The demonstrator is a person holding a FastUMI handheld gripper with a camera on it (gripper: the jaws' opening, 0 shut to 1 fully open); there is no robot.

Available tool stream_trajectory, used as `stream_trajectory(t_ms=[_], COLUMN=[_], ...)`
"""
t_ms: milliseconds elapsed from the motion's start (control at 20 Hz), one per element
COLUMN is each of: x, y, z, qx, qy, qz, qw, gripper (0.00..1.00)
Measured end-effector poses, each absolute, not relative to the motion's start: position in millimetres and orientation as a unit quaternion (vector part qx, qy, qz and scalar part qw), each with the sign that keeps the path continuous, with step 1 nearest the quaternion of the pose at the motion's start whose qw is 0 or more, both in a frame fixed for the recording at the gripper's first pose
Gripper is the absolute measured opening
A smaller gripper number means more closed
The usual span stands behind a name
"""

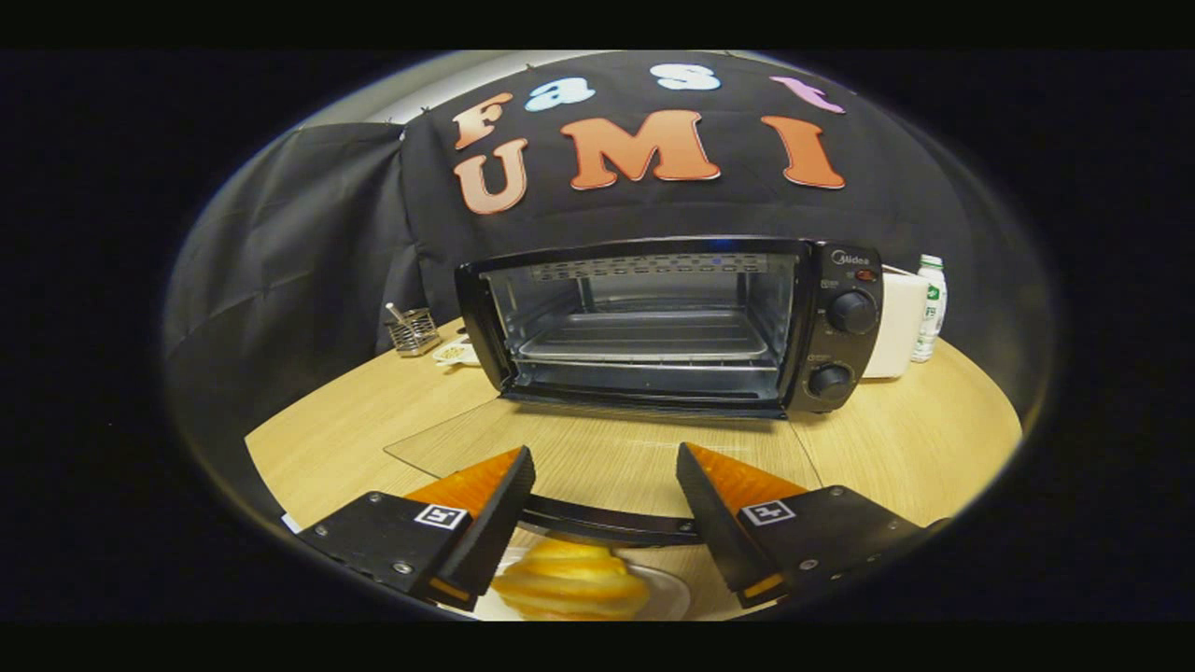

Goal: Open the toaster oven, put the food inside, and close the toaster oven door.

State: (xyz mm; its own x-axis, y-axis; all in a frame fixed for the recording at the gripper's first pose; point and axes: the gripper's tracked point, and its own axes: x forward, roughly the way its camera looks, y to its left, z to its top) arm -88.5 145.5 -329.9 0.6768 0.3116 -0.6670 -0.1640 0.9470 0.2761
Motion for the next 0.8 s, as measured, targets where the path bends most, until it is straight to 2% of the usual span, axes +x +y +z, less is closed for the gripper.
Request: stream_trajectory(t_ms=[150,800], x=[-90,-99], y=[146,145], z=[-328,-331], qx=[0.100,0.094], qy=[0.382,0.425], qz=[0.128,0.139], qw=[0.910,0.890], gripper=[0.84,0.83])
